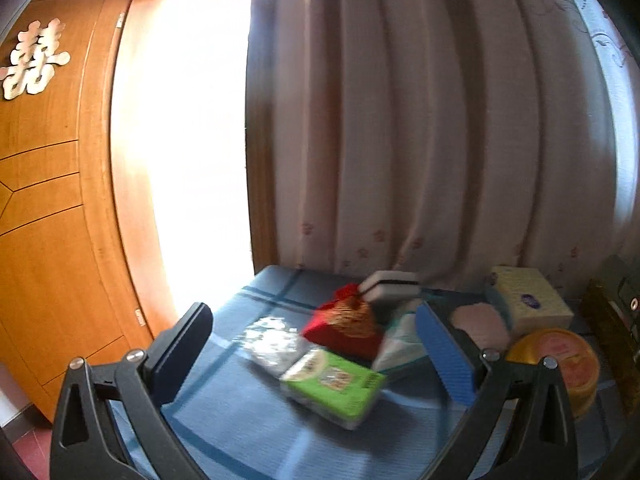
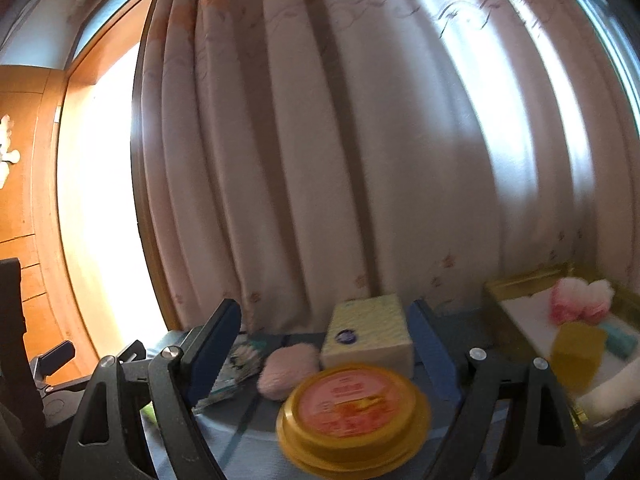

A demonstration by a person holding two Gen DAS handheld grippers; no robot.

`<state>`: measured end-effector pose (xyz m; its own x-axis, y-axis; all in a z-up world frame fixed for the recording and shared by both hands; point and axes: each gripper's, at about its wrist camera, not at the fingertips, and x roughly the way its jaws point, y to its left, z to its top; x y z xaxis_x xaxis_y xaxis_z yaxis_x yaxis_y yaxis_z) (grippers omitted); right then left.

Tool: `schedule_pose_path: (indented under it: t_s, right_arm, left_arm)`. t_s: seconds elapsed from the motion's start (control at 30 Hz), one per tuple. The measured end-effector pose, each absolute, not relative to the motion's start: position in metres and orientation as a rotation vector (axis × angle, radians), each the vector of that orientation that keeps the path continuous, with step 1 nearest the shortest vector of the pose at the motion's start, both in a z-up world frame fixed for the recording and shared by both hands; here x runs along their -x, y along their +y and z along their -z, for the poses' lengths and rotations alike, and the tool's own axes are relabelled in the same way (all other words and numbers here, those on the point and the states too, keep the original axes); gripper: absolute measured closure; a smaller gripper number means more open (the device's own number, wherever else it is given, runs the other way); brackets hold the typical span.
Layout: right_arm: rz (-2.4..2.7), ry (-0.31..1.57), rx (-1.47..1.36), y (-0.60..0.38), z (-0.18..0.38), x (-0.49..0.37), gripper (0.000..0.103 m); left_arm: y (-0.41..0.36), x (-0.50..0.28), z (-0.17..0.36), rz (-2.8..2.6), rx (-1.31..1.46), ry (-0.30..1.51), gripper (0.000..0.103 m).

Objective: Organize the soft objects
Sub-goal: 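Move both open tools over the items on the blue cushion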

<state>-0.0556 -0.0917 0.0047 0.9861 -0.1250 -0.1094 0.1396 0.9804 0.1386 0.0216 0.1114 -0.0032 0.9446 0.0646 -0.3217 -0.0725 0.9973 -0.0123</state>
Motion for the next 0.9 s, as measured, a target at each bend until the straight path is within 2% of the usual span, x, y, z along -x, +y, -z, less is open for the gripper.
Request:
schedule_pose_path:
  t_s: [0.53,0.9]
  right_arm:
    - [-0.250,0.424,-0.067,-0.011,0.017,-0.015,0.017]
    - [-0.463,0.729,-0.027,0.041,0.047,-0.071,0.017]
  left_arm:
    - [0.212,-0.055,0.013,-0.303,0.131,0.462,0.001]
    - [0.230,-0.066,0.021,-0.441,0.144,0.530,0.001]
